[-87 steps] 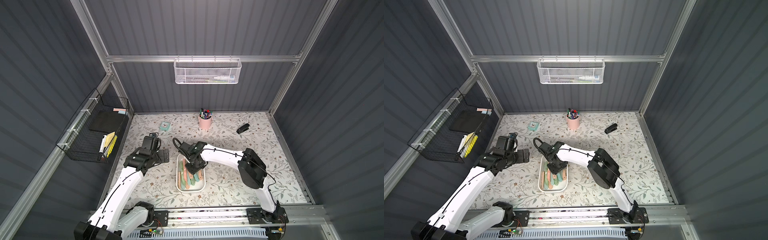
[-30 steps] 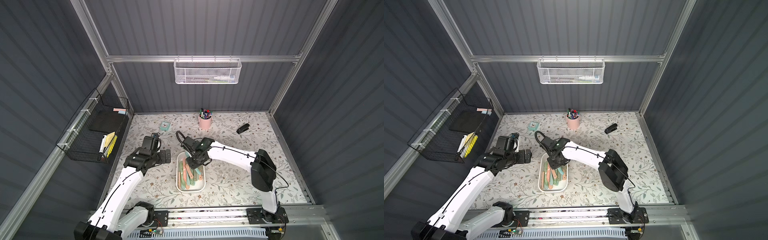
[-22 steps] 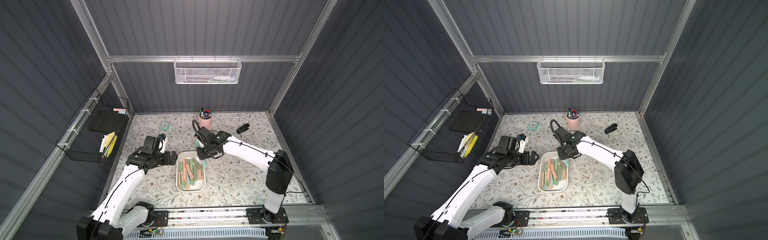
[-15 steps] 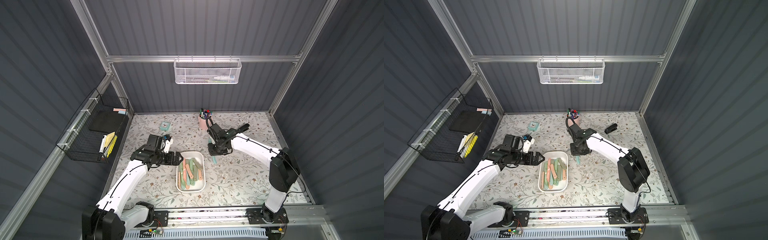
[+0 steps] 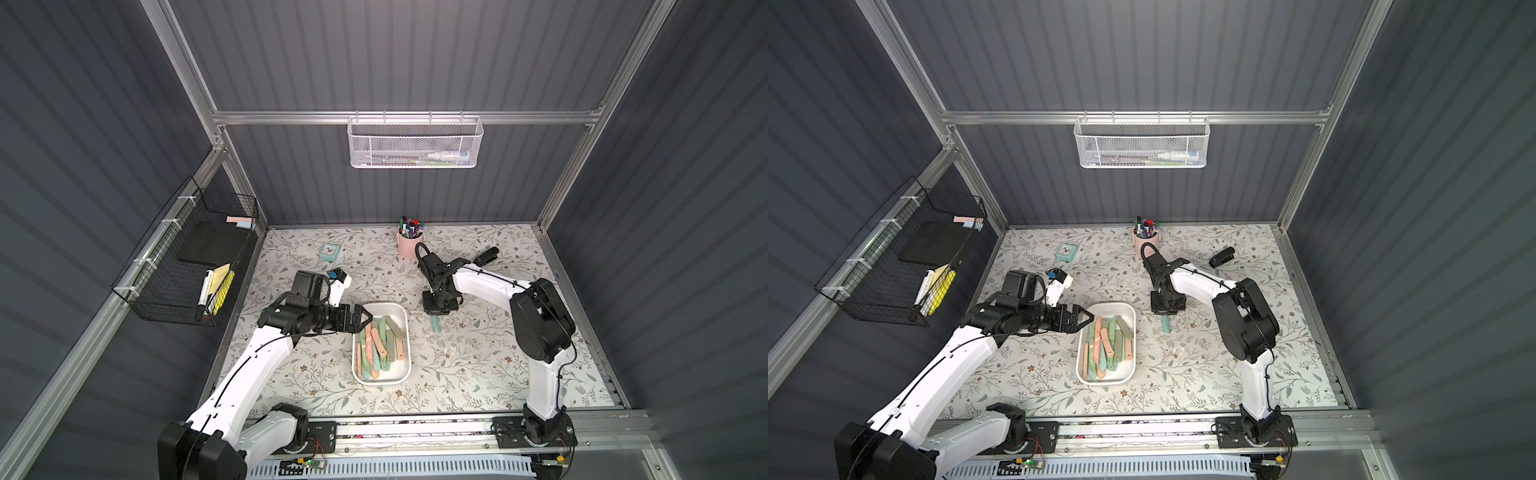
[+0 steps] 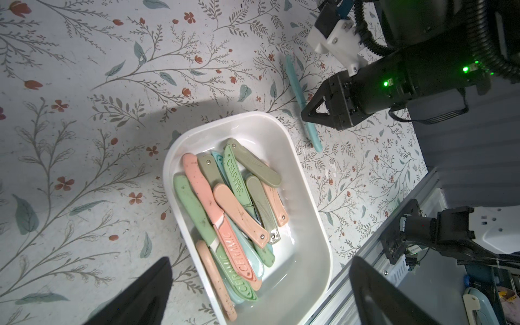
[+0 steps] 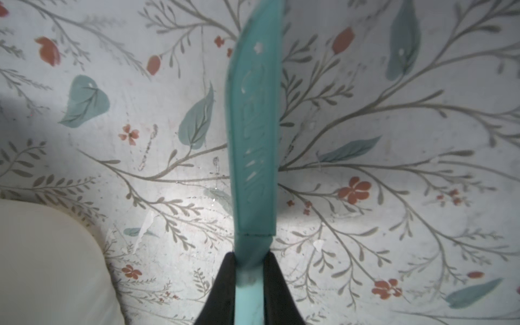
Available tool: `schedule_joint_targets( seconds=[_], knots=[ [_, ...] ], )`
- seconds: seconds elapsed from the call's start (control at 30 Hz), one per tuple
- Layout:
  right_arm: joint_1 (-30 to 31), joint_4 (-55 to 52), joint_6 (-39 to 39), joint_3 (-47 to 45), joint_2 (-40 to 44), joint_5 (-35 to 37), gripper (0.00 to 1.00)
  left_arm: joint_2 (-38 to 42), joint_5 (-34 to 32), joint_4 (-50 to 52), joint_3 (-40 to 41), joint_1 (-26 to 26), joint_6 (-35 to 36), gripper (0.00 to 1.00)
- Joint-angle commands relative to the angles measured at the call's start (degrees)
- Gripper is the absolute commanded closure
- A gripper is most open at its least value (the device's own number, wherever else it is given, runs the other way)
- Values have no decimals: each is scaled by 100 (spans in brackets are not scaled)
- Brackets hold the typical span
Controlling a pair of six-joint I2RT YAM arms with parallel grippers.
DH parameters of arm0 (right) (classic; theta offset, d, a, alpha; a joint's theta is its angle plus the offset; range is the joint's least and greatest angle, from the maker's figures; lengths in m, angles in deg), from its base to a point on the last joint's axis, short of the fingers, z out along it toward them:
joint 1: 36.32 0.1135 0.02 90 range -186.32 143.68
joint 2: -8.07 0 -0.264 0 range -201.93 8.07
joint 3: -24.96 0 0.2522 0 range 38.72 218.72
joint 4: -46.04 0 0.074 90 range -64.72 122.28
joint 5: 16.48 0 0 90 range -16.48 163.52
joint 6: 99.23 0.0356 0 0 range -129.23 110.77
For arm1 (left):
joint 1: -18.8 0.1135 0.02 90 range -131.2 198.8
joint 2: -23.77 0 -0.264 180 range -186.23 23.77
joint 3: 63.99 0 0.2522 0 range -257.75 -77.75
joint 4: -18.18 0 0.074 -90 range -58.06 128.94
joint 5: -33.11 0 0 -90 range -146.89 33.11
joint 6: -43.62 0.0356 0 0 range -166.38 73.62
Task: Take the fruit knife out of the storage box
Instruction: Place the fruit knife at the center of the board.
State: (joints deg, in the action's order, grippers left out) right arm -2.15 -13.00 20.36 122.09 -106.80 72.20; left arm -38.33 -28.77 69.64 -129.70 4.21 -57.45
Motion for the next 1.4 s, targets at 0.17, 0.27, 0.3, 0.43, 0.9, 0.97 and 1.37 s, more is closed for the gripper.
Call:
schedule_joint_targets(
  seconds=[0.17, 0.27, 0.3, 0.43, 0.9, 0.97, 1.37],
  knots=[
    [-19, -52, 34, 155, -150, 46, 86, 113, 10, -32, 50, -44, 125, 1],
    [-52, -17, 37, 92, -145, 20, 86, 111, -17, -34, 51, -43, 116, 1],
    [-53, -10, 23, 82, -153, 13, 86, 112, -17, -34, 52, -44, 122, 0],
    [-52, 16, 21, 52, -153, 1, 84, 111, -39, -34, 59, -44, 111, 1],
    [-51, 34, 6, -5, -114, -19, 79, 76, -105, -56, 63, -44, 92, 1],
    [-51, 7, 4, 11, -108, -12, 77, 89, -140, -47, 78, -44, 94, 1],
    [-54, -130, 12, 30, 246, -41, 62, 138, -269, -51, 79, -44, 96, 1]
  ],
)
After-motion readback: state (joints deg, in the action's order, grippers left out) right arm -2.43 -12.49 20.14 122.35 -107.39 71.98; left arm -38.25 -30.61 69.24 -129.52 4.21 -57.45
